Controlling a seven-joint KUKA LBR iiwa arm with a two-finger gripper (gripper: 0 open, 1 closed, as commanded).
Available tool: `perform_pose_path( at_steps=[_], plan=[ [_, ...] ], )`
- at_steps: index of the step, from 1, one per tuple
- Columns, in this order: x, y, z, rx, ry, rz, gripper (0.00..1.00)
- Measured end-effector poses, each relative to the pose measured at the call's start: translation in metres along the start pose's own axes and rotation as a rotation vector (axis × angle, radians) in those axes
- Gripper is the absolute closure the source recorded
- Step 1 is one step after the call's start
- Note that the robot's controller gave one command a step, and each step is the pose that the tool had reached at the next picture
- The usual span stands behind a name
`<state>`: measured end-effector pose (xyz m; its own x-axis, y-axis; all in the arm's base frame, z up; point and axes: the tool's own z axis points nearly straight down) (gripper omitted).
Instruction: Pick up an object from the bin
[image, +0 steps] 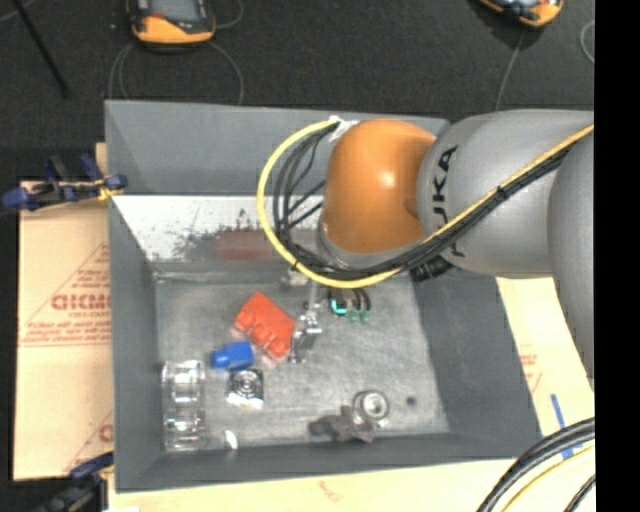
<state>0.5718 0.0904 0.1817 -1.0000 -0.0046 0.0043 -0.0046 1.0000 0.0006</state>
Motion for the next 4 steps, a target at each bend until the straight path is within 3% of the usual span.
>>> perform_pose_path(
  at_steps=[1,2,3,4],
  plan=[
    [-0.022,0.025,0.081,-0.004,-0.034,-0.048,0.00],
    [-0.019,0.026,0.085,-0.006,-0.021,-0.047,1.00],
    [-0.017,0.025,0.087,-0.003,-0.012,-0.046,0.00],
    [-0.059,0.027,0.092,-0.013,-0.008,-0.027,0.00]
  ],
)
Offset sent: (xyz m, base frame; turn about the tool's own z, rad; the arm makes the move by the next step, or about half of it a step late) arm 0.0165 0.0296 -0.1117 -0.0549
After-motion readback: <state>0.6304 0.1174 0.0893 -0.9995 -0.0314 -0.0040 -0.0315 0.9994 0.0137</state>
